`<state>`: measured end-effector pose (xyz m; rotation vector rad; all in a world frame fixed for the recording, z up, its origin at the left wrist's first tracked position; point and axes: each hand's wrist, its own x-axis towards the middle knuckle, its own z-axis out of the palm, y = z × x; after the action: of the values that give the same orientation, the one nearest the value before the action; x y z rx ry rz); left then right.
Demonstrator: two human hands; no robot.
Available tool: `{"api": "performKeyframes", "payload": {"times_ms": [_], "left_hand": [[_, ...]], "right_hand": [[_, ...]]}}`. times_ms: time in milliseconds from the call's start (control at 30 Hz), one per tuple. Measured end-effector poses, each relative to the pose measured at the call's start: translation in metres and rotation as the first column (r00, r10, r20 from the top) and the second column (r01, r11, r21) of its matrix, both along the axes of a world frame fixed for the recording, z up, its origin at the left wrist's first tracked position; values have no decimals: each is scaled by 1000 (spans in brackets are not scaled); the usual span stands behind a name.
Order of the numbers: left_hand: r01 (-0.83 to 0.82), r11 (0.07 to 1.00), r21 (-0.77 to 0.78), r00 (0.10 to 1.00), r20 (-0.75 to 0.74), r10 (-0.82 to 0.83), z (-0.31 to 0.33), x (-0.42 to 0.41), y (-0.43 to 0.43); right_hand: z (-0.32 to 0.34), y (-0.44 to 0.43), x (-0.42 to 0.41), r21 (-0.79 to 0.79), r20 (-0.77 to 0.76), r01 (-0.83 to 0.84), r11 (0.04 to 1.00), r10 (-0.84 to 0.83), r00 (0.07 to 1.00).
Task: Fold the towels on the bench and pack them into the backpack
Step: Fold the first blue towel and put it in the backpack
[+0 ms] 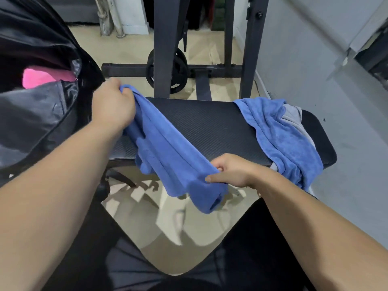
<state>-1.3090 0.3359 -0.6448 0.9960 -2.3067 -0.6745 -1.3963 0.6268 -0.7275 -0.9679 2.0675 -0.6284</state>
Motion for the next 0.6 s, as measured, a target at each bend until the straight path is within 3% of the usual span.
{"api": "performKeyframes", "payload": {"times_ms": [100, 167, 233, 300, 333, 433, 600], "left_hand": [[-6, 1000, 8, 997, 83, 6, -12, 14, -19], [27, 999, 46, 965, 258, -38, -21, 23, -27], [113, 985, 129, 833, 528, -164, -24, 29, -31], [166, 957, 240, 687, 668, -286, -24, 34, -31], [169, 944, 283, 667, 672, -321, -22, 34, -31], [133, 927, 351, 751, 574, -325, -15, 28, -31], [169, 976, 136, 879, 426, -212, -34, -8, -38]], "right_hand": [[6, 0, -7, -3, -83, 102, 995, -102, 991], [13, 2, -16, -8, -138, 172, 985, -171, 975], [28, 8, -26, -21, -172, 232, 973, -232, 957], [51, 13, -39, 1, -116, 265, 964, -263, 958], [64, 14, -45, 39, -97, 256, 966, -251, 963], [92, 12, -65, 104, -109, 253, 962, -242, 964], [80, -15, -91, 151, -386, 286, 946, -210, 898]]}}
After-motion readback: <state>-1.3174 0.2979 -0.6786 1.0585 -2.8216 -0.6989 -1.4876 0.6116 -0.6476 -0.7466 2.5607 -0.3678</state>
